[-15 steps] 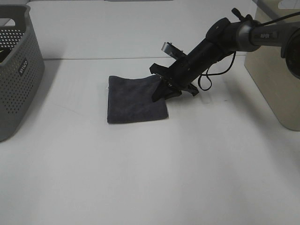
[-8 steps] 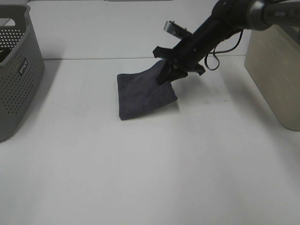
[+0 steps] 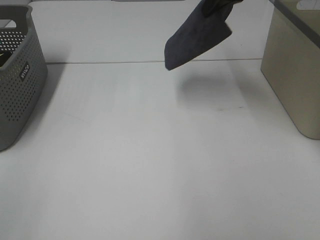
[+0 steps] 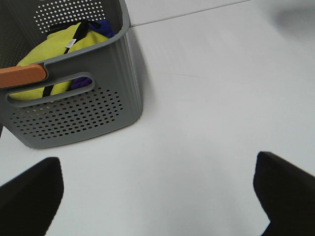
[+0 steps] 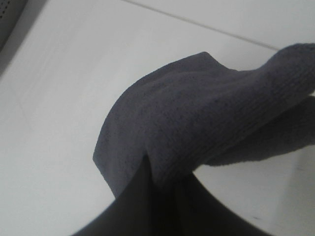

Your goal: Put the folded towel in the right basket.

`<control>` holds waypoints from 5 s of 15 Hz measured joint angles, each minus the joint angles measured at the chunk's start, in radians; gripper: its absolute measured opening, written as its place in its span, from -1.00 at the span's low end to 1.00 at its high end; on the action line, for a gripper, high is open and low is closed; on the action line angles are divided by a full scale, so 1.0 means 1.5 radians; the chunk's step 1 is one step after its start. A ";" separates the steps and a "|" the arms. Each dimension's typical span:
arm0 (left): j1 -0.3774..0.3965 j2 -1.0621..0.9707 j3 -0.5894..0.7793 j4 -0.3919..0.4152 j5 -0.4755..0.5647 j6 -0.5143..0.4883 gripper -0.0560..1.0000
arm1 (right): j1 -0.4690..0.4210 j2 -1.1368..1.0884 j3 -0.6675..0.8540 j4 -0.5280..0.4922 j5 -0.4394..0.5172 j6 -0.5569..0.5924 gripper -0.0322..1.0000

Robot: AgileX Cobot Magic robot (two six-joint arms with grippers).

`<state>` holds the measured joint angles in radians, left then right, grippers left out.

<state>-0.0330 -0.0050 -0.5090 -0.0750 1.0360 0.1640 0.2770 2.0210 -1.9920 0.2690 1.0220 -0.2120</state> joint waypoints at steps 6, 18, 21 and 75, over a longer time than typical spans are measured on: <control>0.000 0.000 0.000 0.000 0.000 0.000 0.97 | -0.138 -0.137 0.000 -0.104 0.011 0.063 -0.86; 0.000 0.000 0.000 0.000 0.000 0.000 0.97 | -0.371 -0.028 0.000 -0.050 0.063 0.095 -0.72; 0.000 0.000 0.000 0.000 0.000 0.000 0.97 | -0.371 0.004 0.000 -0.073 0.111 0.124 -0.10; 0.000 0.000 0.000 0.000 0.000 0.000 0.97 | -0.163 -1.350 0.992 -0.159 0.025 0.121 0.46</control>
<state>-0.0330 -0.0050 -0.5090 -0.0750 1.0360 0.1640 0.0320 -0.0040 -0.5040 0.0300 1.0600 -0.0300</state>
